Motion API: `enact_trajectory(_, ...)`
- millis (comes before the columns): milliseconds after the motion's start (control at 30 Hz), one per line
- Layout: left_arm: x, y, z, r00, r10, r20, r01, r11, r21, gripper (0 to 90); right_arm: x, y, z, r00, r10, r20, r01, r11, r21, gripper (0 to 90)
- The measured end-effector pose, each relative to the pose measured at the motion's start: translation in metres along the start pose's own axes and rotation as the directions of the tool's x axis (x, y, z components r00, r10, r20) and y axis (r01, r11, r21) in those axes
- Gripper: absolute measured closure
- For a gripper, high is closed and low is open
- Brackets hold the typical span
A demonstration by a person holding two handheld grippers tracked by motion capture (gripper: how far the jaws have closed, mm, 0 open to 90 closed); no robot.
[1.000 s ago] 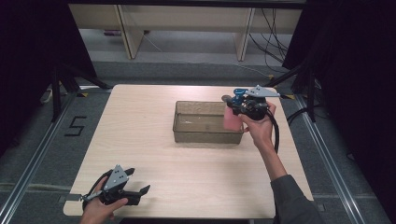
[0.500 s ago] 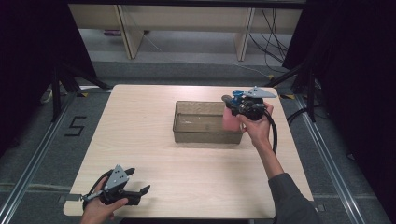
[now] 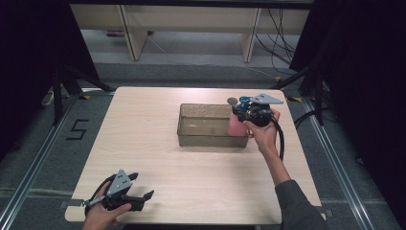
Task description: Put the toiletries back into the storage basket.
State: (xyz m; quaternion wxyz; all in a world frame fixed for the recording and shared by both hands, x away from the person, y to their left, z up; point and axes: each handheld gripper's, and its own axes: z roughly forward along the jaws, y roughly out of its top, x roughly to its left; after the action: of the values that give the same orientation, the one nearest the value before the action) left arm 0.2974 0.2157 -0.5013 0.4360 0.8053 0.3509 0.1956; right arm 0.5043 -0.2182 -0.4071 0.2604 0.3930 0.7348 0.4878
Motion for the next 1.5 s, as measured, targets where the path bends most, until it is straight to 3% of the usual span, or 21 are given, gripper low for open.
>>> enact_trajectory(267,0.001,0.000,0.000,0.9998,0.017,0.010,-0.017,0.9999,0.000,14.9,0.000,-0.004,0.000,1.0000,0.006,-0.007,-0.006,1.000,-0.009,53.6)
enact_trajectory(300,0.001,-0.001,0.000,0.9998,0.016,0.009,-0.016,0.9999,0.001,14.8,0.002,-0.004,-0.001,0.9997,0.024,-0.004,-0.024,1.000,0.013,53.6)
enact_trajectory(333,0.001,0.000,0.001,0.9998,0.015,0.009,-0.015,0.9999,0.000,14.9,-0.001,-0.005,0.000,1.0000,-0.005,-0.002,0.005,1.000,-0.003,53.6)
enact_trajectory(367,0.000,0.000,0.001,0.9999,0.002,0.010,-0.002,1.0000,-0.006,14.9,0.000,-0.006,0.001,0.9999,0.014,-0.003,-0.014,1.000,-0.003,53.6)
enact_trajectory(433,0.001,-0.001,0.001,0.9999,0.006,0.013,-0.006,1.0000,-0.002,14.9,-0.001,-0.008,0.002,1.0000,-0.002,-0.008,0.002,1.000,0.000,53.6)
enact_trajectory(467,0.000,-0.001,0.001,0.9999,0.006,0.012,-0.005,1.0000,-0.003,14.9,0.001,-0.009,0.001,0.9995,0.033,0.000,-0.033,0.999,0.012,53.6)
enact_trajectory(533,0.001,-0.001,0.001,0.9999,0.005,0.014,-0.005,1.0000,-0.002,14.9,-0.002,-0.010,0.001,0.9998,-0.013,0.012,0.013,1.000,0.009,53.6)
enact_trajectory(567,0.000,0.000,0.002,0.9999,0.005,0.012,-0.005,1.0000,-0.005,14.9,0.001,-0.012,0.001,0.9991,0.042,0.001,-0.042,0.999,0.023,53.6)
enact_trajectory(600,0.001,-0.001,0.001,0.9999,0.008,0.015,-0.008,1.0000,0.000,14.9,-0.001,-0.013,0.002,0.9999,0.017,0.001,-0.017,1.000,0.015,53.6)
enact_trajectory(900,0.001,-0.001,0.001,0.9999,0.004,0.012,-0.004,1.0000,-0.004,14.9,0.000,-0.017,0.005,0.9996,0.027,-0.003,-0.027,0.999,0.028,53.6)
enact_trajectory(967,0.001,-0.001,0.001,0.9999,0.005,0.012,-0.005,1.0000,-0.004,14.9,-0.001,-0.018,0.006,1.0000,-0.006,0.003,0.006,1.000,0.018,53.6)
enact_trajectory(1033,0.000,-0.001,0.001,0.9999,0.003,0.012,-0.003,1.0000,-0.002,14.9,0.001,-0.020,0.006,0.9997,0.026,0.001,-0.026,0.999,0.030,53.6)
enact_trajectory(1067,0.000,-0.001,0.001,0.9999,0.002,0.011,-0.002,1.0000,-0.003,14.9,0.000,-0.021,0.007,0.9998,0.022,0.002,-0.022,0.999,0.024,53.6)
enact_trajectory(1100,0.000,-0.001,0.001,1.0000,0.002,0.010,-0.002,1.0000,-0.005,14.9,-0.003,-0.021,0.007,0.9999,-0.014,0.010,0.013,1.000,0.026,53.6)
enact_trajectory(1233,0.000,-0.001,0.001,0.9999,0.006,0.012,-0.006,1.0000,-0.002,14.8,0.000,-0.024,0.009,0.9996,0.028,-0.004,-0.028,0.999,0.035,53.6)
enact_trajectory(1267,0.001,-0.001,0.001,0.9999,0.003,0.012,-0.003,1.0000,-0.003,14.9,-0.002,-0.025,0.009,0.9998,0.012,-0.014,-0.012,0.999,0.030,53.6)
enact_trajectory(1300,0.001,-0.001,0.001,0.9999,0.006,0.011,-0.006,1.0000,-0.004,14.9,-0.002,-0.026,0.009,0.9999,0.015,0.003,-0.015,0.999,0.031,53.6)
enact_trajectory(1500,0.001,-0.001,0.001,0.9999,0.005,0.012,-0.005,1.0000,-0.004,14.9,-0.002,-0.030,0.012,0.9999,0.015,-0.006,-0.015,0.999,0.042,53.5)
